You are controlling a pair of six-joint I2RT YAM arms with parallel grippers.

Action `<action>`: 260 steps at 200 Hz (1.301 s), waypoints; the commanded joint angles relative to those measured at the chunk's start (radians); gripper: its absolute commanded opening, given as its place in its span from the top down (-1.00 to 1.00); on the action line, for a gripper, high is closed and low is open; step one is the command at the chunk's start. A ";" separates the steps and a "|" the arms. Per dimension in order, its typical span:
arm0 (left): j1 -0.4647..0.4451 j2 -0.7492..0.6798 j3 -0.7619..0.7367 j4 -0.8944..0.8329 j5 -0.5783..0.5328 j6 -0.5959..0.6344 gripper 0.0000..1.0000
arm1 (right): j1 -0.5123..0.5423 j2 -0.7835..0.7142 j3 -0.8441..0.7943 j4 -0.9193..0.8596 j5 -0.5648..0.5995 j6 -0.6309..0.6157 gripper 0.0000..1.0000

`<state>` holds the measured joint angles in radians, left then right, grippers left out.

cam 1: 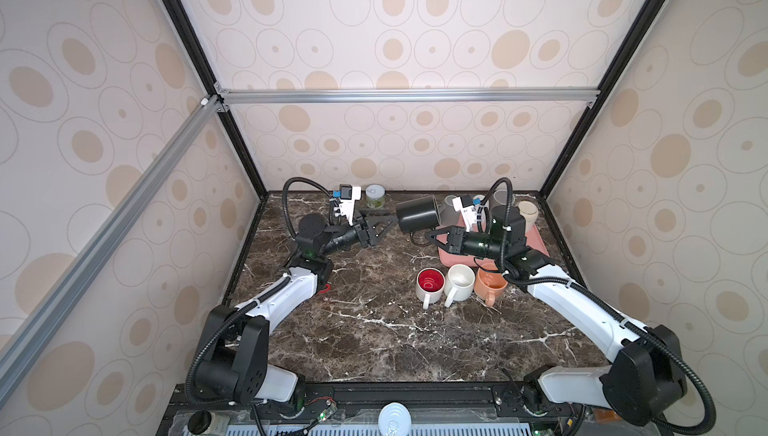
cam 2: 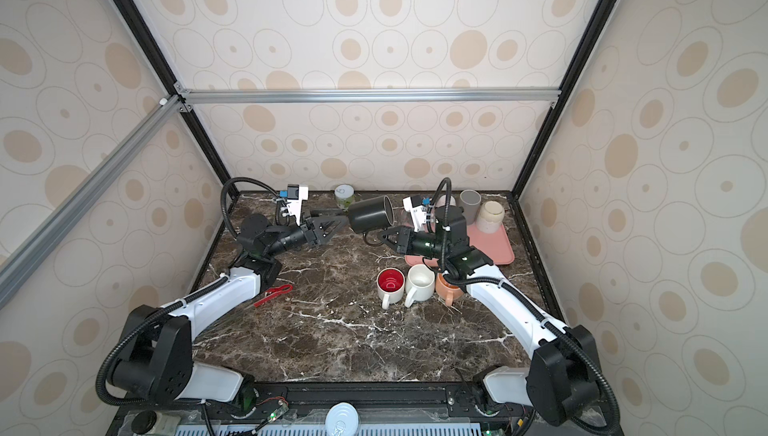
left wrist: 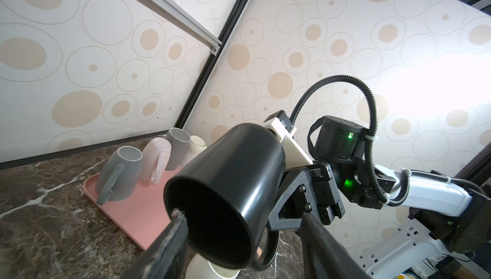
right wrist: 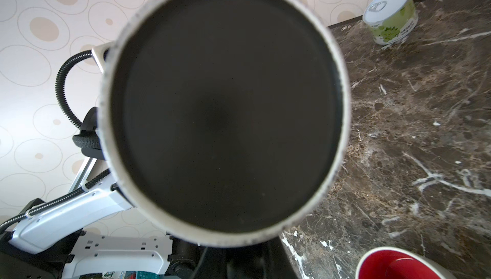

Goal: Turn the mug right side up
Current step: 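Carry the black mug toward the left gripper while the left gripper approaches it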

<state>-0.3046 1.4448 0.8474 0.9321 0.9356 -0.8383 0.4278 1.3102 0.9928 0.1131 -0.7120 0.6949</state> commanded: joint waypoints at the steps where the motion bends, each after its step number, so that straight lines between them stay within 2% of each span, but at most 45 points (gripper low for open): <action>1: 0.003 0.027 0.016 0.142 0.069 -0.099 -0.32 | 0.016 -0.003 0.062 0.115 -0.042 -0.009 1.00; 56: 0.001 0.119 0.019 0.448 0.141 -0.340 -0.12 | 0.036 0.049 0.087 0.139 -0.057 0.008 1.00; 113: -0.001 0.139 0.032 0.469 0.169 -0.375 0.07 | 0.063 0.123 0.124 0.169 -0.093 0.035 1.00; 129: -0.001 0.142 0.039 0.476 0.178 -0.382 0.28 | 0.064 0.135 0.126 0.170 -0.095 0.038 1.00; 145: -0.001 0.150 0.049 0.480 0.189 -0.390 0.76 | 0.066 0.142 0.127 0.172 -0.093 0.041 1.00; 157: 0.000 0.157 0.054 0.493 0.193 -0.402 0.96 | 0.066 0.143 0.124 0.168 -0.086 0.039 0.99; 172: -0.001 0.165 0.056 0.511 0.192 -0.420 1.00 | 0.066 0.141 0.119 0.153 -0.073 0.033 0.83; 197: -0.001 0.175 0.065 0.525 0.191 -0.438 1.00 | 0.066 0.127 0.115 0.092 -0.037 0.002 0.37; 211: 0.000 0.175 0.069 0.521 0.191 -0.438 1.00 | 0.064 0.112 0.112 0.041 -0.009 -0.028 0.19; 238: 0.002 0.163 0.078 0.443 0.196 -0.394 1.00 | 0.063 0.064 0.092 -0.047 0.061 -0.083 0.10; 260: 0.001 0.131 0.089 0.307 0.193 -0.293 1.00 | 0.064 0.020 0.064 -0.092 0.108 -0.112 0.08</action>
<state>-0.3038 1.6371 0.8654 1.2911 1.1252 -1.2289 0.4896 1.4017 1.0760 0.0811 -0.6731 0.6434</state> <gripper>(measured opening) 0.093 0.455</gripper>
